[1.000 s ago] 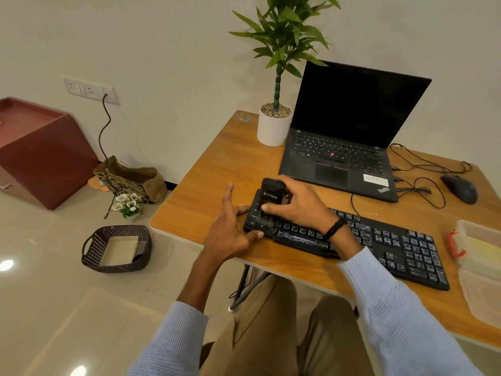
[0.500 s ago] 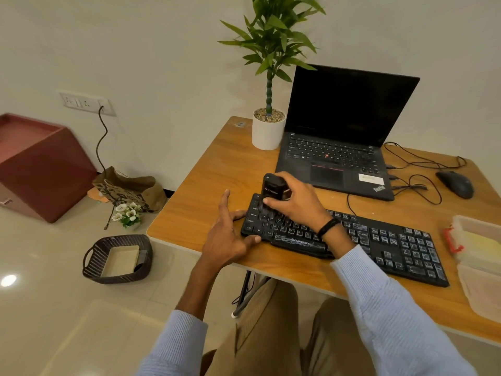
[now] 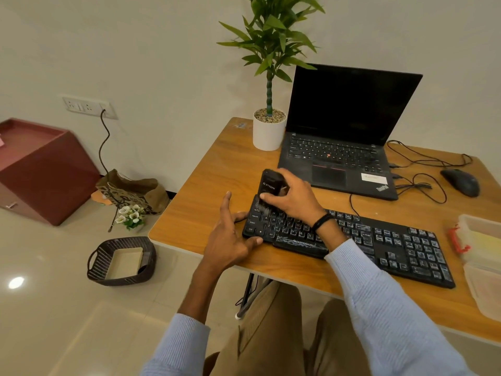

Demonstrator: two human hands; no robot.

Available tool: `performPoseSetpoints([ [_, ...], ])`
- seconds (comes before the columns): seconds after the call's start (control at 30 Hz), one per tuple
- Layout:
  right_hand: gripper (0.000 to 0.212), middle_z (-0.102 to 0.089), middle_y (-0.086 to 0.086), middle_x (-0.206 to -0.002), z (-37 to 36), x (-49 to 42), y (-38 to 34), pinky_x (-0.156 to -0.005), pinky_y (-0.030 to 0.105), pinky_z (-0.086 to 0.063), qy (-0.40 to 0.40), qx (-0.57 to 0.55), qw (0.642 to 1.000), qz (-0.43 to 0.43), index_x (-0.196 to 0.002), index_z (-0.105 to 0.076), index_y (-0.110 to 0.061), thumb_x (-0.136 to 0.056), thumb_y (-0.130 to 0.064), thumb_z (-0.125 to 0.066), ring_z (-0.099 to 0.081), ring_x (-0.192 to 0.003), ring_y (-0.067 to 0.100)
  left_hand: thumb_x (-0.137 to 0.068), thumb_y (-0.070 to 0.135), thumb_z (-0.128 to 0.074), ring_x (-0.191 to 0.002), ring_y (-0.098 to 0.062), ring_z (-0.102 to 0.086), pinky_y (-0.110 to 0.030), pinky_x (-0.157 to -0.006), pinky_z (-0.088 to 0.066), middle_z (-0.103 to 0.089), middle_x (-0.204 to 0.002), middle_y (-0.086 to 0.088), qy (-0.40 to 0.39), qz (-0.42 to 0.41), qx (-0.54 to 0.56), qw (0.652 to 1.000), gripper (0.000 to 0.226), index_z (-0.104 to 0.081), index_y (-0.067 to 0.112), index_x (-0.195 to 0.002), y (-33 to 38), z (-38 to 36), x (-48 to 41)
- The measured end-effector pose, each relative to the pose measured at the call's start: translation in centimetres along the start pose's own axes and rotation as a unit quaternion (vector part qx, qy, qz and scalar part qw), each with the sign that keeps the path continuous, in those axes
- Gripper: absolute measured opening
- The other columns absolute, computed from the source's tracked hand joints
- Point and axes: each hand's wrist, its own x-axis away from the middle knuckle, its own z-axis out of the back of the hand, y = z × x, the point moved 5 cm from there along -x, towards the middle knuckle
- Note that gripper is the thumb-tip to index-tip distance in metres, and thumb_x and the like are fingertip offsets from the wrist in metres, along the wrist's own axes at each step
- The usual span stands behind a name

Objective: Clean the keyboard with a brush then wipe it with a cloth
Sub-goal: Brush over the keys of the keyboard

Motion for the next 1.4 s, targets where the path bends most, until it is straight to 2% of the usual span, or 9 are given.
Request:
performPoseSetpoints([
  [0.1, 0.055, -0.065, -0.007, -0.114, 0.6, -1.2, 0.2, -0.086, 0.018, -0.046, 0.060, 0.000, 0.998, 0.002, -0.128, -0.055, -0.026, -0.079, -0.032, -0.079, -0.059, -0.100, 0.006, -0.066, 0.059, -0.083, -0.133, -0.025, -0.053, -0.058, -0.109, -0.042, -0.061, -0.140, 0.008, -0.002, 0.001, 0.001, 1.000, 0.133, 0.014, 0.045, -0.156, 0.0, 0.0, 0.0],
  [0.23, 0.054, -0.063, -0.010, -0.110, -0.3, -1.8, -0.5, -0.087, 0.020, -0.046, -0.005, 0.008, 1.000, 0.020, -0.126, -0.057, -0.027, -0.078, -0.032, -0.080, -0.057, -0.099, 0.006, -0.067, 0.060, -0.083, -0.132, -0.025, -0.054, -0.057, -0.109, -0.042, -0.062, -0.139, 0.007, -0.002, -0.001, 0.001, 1.000, 0.133, 0.014, 0.043, -0.157, 0.0, 0.0, 0.0],
  [0.37, 0.051, -0.065, -0.005, -0.112, 0.6, -2.3, -0.1, -0.085, 0.024, -0.047, 0.045, 0.021, 0.999, 0.003, -0.125, -0.056, -0.028, -0.079, -0.029, -0.079, -0.057, -0.099, 0.009, -0.067, 0.058, -0.084, -0.132, -0.022, -0.054, -0.054, -0.109, -0.043, -0.061, -0.138, 0.009, -0.002, -0.006, 0.001, 1.000, 0.133, 0.014, 0.042, -0.157, 0.1, 0.0, 0.1],
  [0.5, 0.054, -0.066, -0.007, -0.113, -0.3, -2.1, 0.2, -0.087, 0.024, -0.049, -0.004, 0.007, 1.000, 0.005, -0.126, -0.056, -0.025, -0.079, -0.033, -0.080, -0.059, -0.099, 0.008, -0.068, 0.055, -0.085, -0.132, -0.021, -0.054, -0.055, -0.110, -0.042, -0.062, -0.137, 0.010, 0.002, -0.004, 0.000, 1.000, 0.133, 0.014, 0.044, -0.156, 0.1, 0.1, 0.2],
  [0.57, 0.056, -0.066, -0.004, -0.115, 0.1, -2.2, 0.5, -0.089, 0.024, -0.049, 0.024, 0.014, 1.000, -0.005, -0.129, -0.054, -0.026, -0.079, -0.032, -0.079, -0.059, -0.101, 0.010, -0.067, 0.056, -0.084, -0.132, -0.022, -0.054, -0.056, -0.109, -0.043, -0.062, -0.137, 0.010, 0.000, -0.003, -0.001, 1.000, 0.133, 0.014, 0.045, -0.156, 0.0, 0.1, 0.1],
  [0.73, 0.058, -0.065, -0.005, -0.117, -0.1, -2.0, 0.3, -0.082, 0.011, -0.043, 0.009, 0.004, 1.000, 0.002, -0.131, -0.053, -0.025, -0.080, -0.033, -0.079, -0.057, -0.101, 0.006, -0.068, 0.053, -0.085, -0.133, -0.023, -0.053, -0.056, -0.110, -0.042, -0.062, -0.138, 0.010, 0.003, -0.002, -0.004, 1.000, 0.132, 0.014, 0.045, -0.155, 0.0, 0.0, 0.1],
  [1.0, 0.058, -0.065, -0.002, -0.115, 0.1, -1.6, 0.0, -0.088, 0.025, -0.050, 0.016, 0.015, 1.000, 0.005, -0.131, -0.052, -0.025, -0.080, -0.033, -0.078, -0.059, -0.100, 0.010, -0.068, 0.055, -0.085, -0.133, -0.024, -0.053, -0.056, -0.110, -0.041, -0.062, -0.139, 0.008, -0.002, -0.001, 0.000, 1.000, 0.132, 0.014, 0.045, -0.156, -0.1, 0.0, -0.1],
  [1.1, 0.057, -0.065, 0.001, -0.118, 0.6, -1.4, 0.3, -0.089, 0.028, -0.052, 0.064, 0.035, 0.997, 0.004, -0.132, -0.051, -0.025, -0.082, -0.031, -0.077, -0.058, -0.103, 0.012, -0.068, 0.055, -0.085, -0.133, -0.025, -0.053, -0.056, -0.110, -0.041, -0.062, -0.139, 0.008, -0.003, -0.003, -0.003, 1.000, 0.132, 0.013, 0.045, -0.156, -0.1, 0.0, -0.1],
  [1.4, 0.050, -0.065, -0.013, -0.104, -0.5, 1.9, -0.8, -0.076, 0.020, -0.050, -0.051, 0.014, 0.998, 0.031, -0.119, -0.058, -0.028, -0.076, -0.044, -0.079, -0.060, -0.090, 0.002, -0.070, 0.052, -0.085, -0.130, -0.023, -0.055, -0.057, -0.108, -0.043, -0.063, -0.137, 0.007, -0.004, -0.005, 0.004, 1.000, 0.130, 0.012, 0.043, -0.157, -0.2, 0.0, -0.1],
])
